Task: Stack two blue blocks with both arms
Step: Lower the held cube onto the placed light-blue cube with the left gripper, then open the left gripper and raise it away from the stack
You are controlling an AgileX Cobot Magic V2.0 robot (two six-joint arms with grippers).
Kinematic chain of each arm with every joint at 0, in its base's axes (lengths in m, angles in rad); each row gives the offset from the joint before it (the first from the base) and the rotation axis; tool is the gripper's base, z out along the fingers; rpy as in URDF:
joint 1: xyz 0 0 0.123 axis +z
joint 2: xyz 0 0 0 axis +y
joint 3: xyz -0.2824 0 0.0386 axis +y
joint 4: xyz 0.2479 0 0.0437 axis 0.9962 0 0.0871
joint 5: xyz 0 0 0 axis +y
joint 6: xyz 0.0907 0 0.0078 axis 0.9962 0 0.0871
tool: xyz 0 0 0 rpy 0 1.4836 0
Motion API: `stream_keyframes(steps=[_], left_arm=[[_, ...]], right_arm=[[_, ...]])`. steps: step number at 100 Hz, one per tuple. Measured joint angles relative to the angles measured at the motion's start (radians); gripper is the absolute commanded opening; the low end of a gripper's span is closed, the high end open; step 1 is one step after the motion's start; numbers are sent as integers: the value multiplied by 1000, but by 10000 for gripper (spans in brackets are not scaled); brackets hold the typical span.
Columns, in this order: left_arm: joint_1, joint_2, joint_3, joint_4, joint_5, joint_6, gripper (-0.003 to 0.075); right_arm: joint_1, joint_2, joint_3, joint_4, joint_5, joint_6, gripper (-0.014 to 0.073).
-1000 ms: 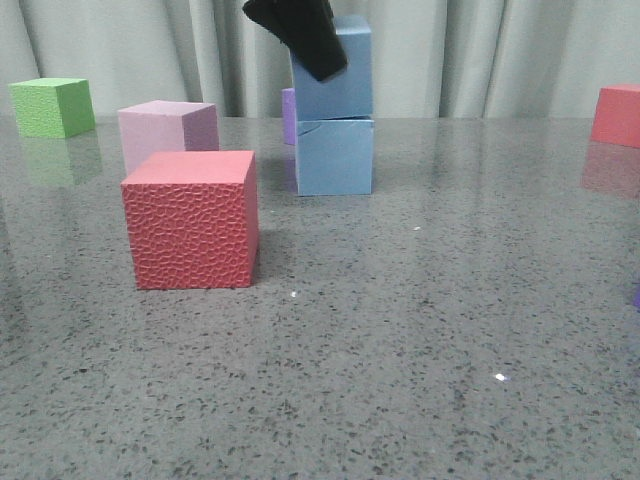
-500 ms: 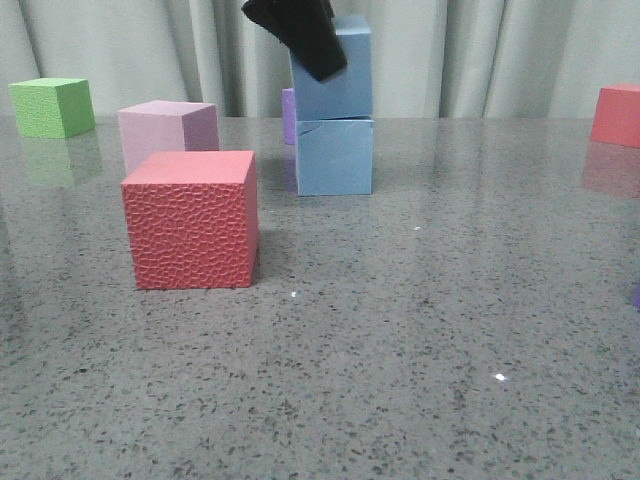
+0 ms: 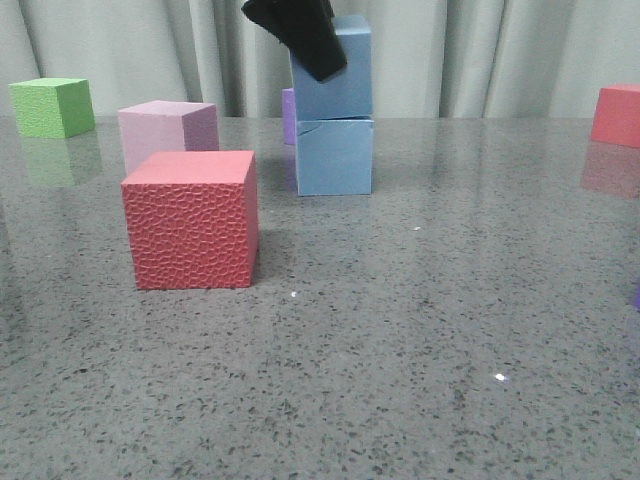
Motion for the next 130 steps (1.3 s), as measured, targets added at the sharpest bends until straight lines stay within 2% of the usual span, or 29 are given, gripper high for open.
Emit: stream_keyframes(steps=[12,31,70,89,107,130], left_arm=[[0,0,0,0,-2,0,420],[0,0,0,0,-22,0,503],[0,0,0,0,-18,0,584],[0,0,-1,-1,-15,0,679],[0,0,-2,2,-34,-20,685],[0,-2,-3,76,-53,-90,684]], right_arm=[[0,0,0,0,0,0,646],[0,0,0,0,0,0,646],[0,0,0,0,0,0,646],[0,0,0,0,0,0,646],[0,0,0,0,0,0,646],[0,0,0,0,0,0,646]])
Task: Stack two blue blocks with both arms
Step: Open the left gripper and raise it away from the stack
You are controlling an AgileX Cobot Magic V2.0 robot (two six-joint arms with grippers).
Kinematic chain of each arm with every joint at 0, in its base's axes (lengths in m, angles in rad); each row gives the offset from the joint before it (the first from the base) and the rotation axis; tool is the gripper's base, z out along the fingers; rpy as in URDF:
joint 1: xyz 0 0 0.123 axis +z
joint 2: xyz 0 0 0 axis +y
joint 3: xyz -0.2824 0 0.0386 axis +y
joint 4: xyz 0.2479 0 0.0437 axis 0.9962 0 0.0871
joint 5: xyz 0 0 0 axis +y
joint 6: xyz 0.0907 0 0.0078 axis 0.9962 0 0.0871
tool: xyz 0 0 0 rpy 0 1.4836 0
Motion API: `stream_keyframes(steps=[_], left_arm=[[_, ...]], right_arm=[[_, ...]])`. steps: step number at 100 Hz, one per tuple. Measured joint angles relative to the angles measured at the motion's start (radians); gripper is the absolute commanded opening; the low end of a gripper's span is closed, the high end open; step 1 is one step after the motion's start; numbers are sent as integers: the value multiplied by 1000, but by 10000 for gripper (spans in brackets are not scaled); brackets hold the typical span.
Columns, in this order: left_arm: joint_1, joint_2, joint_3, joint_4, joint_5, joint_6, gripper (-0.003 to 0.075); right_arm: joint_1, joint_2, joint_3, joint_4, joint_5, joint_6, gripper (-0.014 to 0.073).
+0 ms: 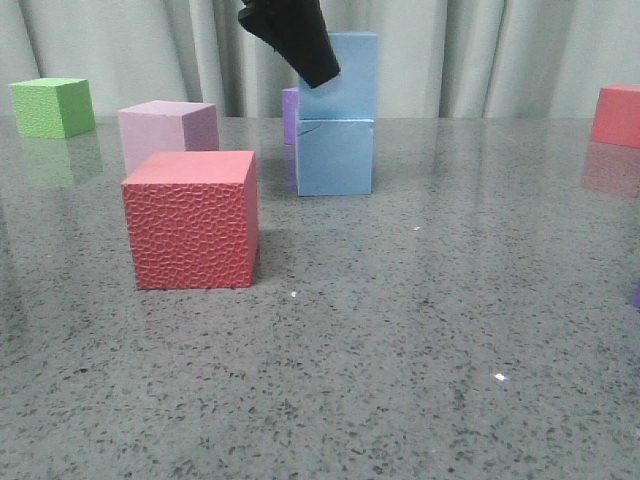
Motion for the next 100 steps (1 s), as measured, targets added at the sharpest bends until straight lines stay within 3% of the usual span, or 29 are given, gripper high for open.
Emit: stream_keyframes(steps=[53,100], left_arm=[[0,-223,0,-37,31,-120,678],[0,-340,-4,299,74,-569,660]], right_arm=[[0,0,0,0,0,0,646],[0,0,0,0,-7,0,646]])
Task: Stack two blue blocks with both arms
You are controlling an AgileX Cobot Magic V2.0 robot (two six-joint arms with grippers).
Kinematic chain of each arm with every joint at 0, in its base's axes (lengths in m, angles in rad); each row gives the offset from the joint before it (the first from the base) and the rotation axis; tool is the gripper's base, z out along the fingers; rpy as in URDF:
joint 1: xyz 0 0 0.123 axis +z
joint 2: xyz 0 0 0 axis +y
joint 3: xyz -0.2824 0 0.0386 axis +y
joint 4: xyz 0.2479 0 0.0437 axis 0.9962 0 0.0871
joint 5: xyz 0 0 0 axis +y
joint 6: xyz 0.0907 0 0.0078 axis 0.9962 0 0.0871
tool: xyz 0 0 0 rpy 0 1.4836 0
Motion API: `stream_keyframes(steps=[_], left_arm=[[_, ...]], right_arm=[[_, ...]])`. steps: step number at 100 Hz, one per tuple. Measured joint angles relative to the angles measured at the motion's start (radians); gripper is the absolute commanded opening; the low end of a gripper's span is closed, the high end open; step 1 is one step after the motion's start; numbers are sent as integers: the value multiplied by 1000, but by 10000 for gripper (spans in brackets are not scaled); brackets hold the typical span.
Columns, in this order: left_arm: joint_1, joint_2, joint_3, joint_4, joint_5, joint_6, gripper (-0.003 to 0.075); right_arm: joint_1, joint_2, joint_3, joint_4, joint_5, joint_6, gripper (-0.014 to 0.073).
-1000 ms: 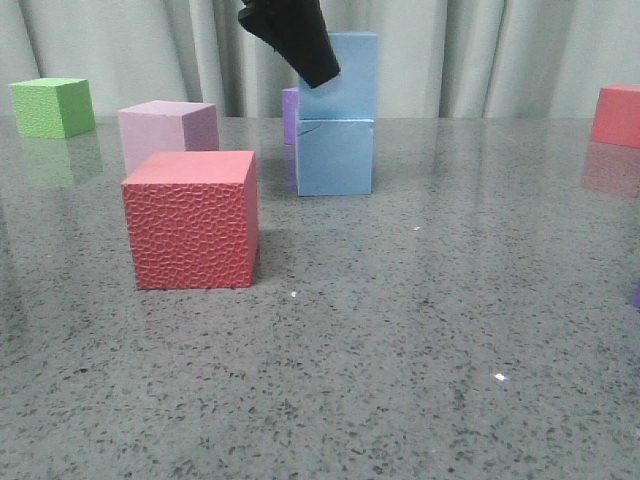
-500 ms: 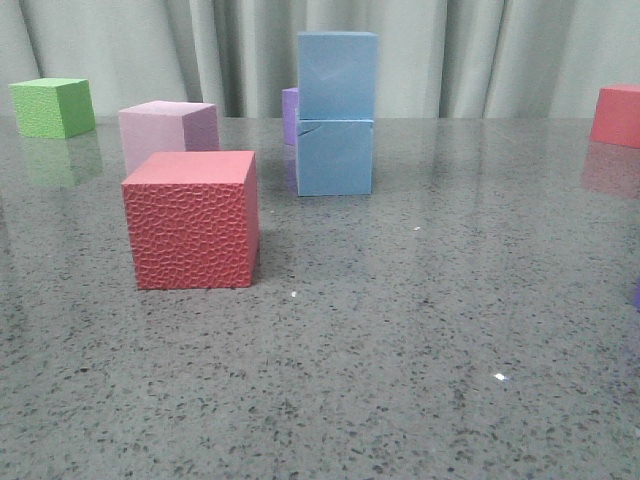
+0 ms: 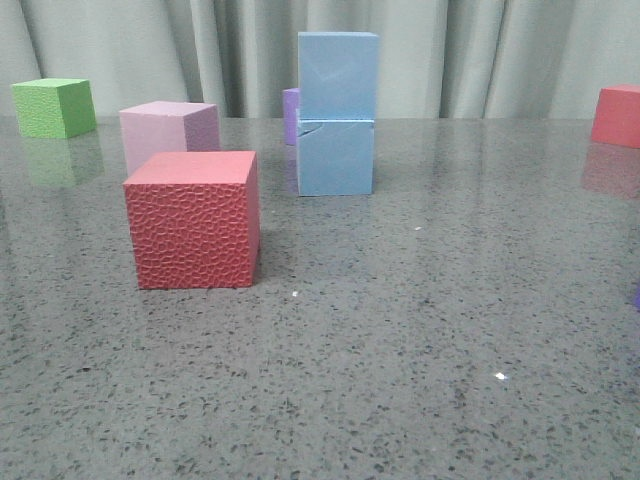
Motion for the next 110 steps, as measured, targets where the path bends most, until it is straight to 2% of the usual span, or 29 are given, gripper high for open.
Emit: stream_keyframes(steps=[31,53,77,97,110], left_arm=[[0,-31,0,238,-4,-305,660],[0,-120,56,288,-45,-398,660],[0,-284,332,378,-164,-493,660],[0,-485,600,512,-264,-620,660],[0,-627,750,549,-299,-682,660]], right_arm=[[0,0,0,0,-2,0,646],[0,0,0,-2,-3,0,646],[0,0,0,-2,-3,0,646],[0,0,0,-3,-3,0,646],[0,0,0,-3,-3,0,646]])
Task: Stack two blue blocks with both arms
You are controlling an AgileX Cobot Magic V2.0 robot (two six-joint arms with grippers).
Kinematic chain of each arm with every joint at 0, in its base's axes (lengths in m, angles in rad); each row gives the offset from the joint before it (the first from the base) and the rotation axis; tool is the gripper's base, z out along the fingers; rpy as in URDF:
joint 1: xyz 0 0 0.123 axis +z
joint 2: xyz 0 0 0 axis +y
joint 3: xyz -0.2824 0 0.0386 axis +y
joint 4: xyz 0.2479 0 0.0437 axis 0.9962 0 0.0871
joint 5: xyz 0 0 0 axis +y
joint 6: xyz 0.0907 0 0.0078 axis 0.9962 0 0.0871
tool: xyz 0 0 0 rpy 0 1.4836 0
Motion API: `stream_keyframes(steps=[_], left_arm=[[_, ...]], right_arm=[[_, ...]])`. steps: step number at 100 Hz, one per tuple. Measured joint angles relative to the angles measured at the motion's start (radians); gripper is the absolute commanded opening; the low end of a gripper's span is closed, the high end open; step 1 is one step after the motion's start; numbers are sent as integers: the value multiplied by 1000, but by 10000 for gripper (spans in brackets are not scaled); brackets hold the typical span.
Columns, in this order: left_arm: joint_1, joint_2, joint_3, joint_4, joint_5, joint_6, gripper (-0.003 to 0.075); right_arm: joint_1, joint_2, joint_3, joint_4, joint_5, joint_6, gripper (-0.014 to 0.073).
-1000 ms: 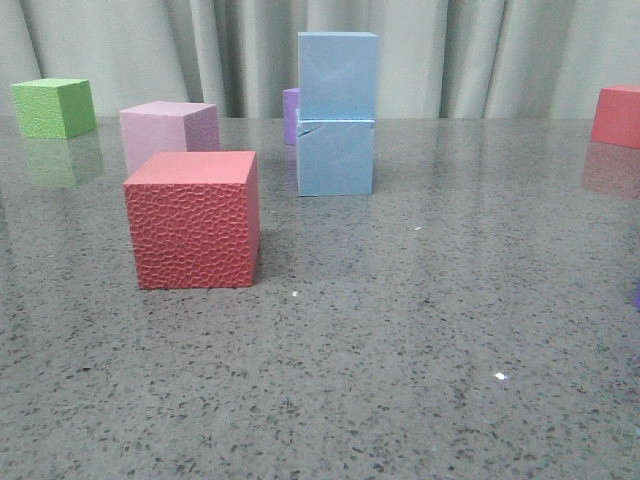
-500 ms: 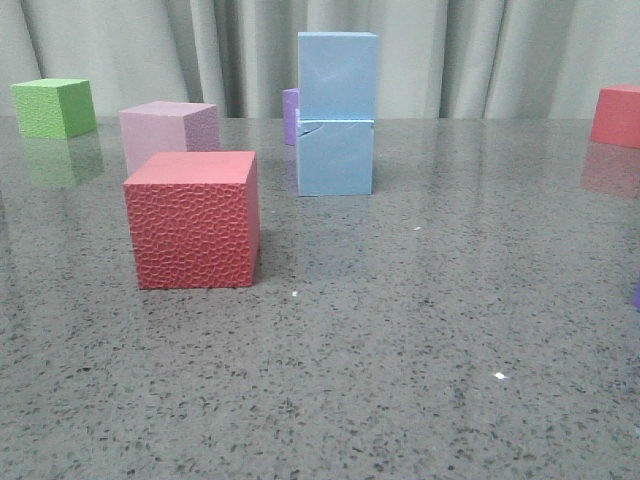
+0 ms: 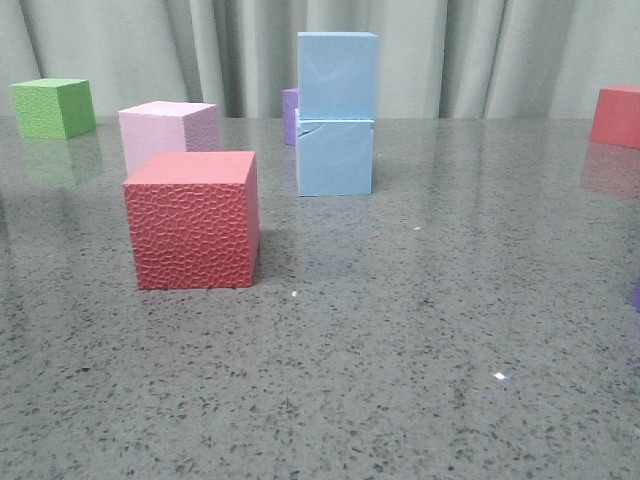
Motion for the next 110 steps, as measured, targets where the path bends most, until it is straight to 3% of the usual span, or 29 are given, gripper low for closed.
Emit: stream_keyframes(steps=[37,66,110], left_arm=[[0,-249,257,35,-61,-45,660],[0,-263,275,95,-103,-105,660],[0,-207,275,69,-123,-116,660]], right_arm=[[0,0,0,0,0,0,646],[0,0,0,0,0,0,646],[0,0,0,0,0,0,646]])
